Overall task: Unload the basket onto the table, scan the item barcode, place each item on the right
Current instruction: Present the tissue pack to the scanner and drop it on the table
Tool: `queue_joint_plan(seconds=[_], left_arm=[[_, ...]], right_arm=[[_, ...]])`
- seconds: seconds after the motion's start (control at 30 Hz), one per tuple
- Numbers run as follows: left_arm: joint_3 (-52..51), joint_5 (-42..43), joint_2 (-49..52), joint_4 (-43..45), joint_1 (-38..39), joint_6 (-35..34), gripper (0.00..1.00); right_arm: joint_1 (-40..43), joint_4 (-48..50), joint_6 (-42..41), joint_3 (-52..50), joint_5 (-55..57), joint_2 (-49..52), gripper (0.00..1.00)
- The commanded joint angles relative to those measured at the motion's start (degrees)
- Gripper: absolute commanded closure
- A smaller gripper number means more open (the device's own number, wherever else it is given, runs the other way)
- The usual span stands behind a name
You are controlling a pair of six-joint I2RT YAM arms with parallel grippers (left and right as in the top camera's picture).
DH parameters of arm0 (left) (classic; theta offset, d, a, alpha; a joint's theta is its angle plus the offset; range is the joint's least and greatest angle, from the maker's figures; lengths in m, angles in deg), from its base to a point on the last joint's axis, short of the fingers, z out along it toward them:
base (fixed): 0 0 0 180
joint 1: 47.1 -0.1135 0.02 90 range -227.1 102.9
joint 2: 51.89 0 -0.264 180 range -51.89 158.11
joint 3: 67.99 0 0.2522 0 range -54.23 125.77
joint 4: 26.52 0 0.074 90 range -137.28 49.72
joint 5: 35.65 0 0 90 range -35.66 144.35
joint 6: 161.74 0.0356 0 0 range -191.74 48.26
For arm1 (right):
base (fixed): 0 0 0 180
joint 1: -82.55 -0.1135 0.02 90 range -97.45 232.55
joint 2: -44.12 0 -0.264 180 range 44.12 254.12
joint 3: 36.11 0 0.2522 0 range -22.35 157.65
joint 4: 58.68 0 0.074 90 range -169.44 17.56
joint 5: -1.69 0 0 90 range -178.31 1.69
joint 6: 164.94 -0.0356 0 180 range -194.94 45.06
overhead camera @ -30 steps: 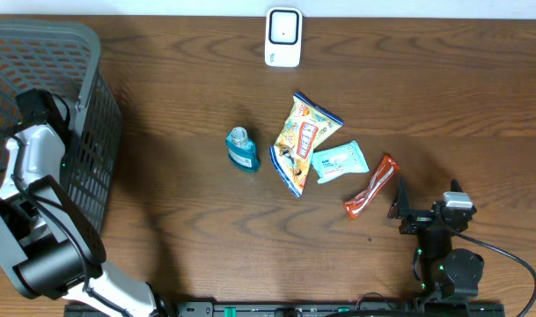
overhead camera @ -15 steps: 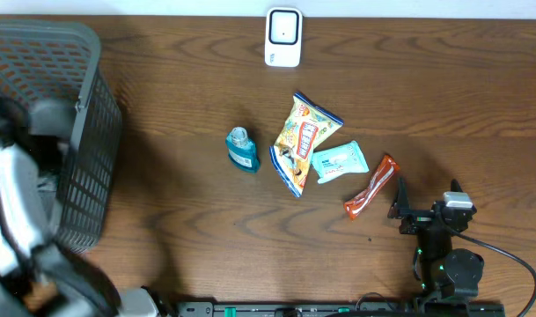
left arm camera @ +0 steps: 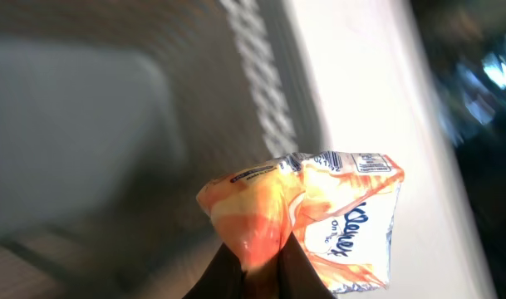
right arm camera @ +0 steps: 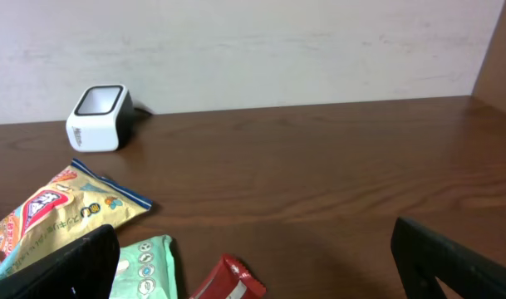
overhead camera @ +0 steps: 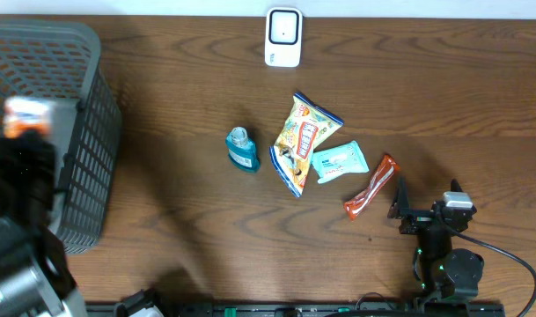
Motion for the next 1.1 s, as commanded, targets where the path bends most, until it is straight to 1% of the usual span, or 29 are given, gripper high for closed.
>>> queue_joint_plan(seconds=[0.0,0.1,0.2,0.37,0.47,0.57,0.7,0.93,1.07], left_arm=[[0.1,9.3,-2.1,-2.2,7.1,2.4,0.92],[-0.5,9.1,-2.4,-5.5,16.8,5.4,0.93],[-2.5,8.2,-1.2,-5.7,27.3,8.9,0.93],[-7.5,-1.4,3.1,-5.7,43.1,9.3,0.92],[-10.4,-5.5,7.9,-5.7,51.6,9.3,0.93],[-12.4,-9.5,14.0,-5.6,58.2,9.3,0.92],[-13.0,-14.7,24.1,-3.6,64.5,9.3,0.93],[-13.0,-14.9,38.6,5.1,69.5,9.2,0.92],[-13.0,-14.8,43.0,7.6,71.1,9.0,0.92]], right_arm=[[-0.3,-0.1,0.7,-0.2,0.7,-0.1,0.01],[-0.3,-0.1,0.7,-0.2,0.7,-0.1,0.01],[-0.3,-0.2,0.7,-0.2,0.7,-0.1,0.01],[-0.3,-0.1,0.7,-0.2,0.7,-0.1,0.01],[-0.3,-0.2,0.7,-0.2,0.7,-0.1,0.01],[-0.3,-0.1,0.7,-0.2,0.7,-0.1,0.01],[-0.3,-0.2,0.7,-0.2,0.7,-0.1,0.01],[-0.3,-0.1,0.7,-0.2,0.7,-0.1,0.01],[-0.3,-0.1,0.7,-0.2,0.7,-0.1,0.01]])
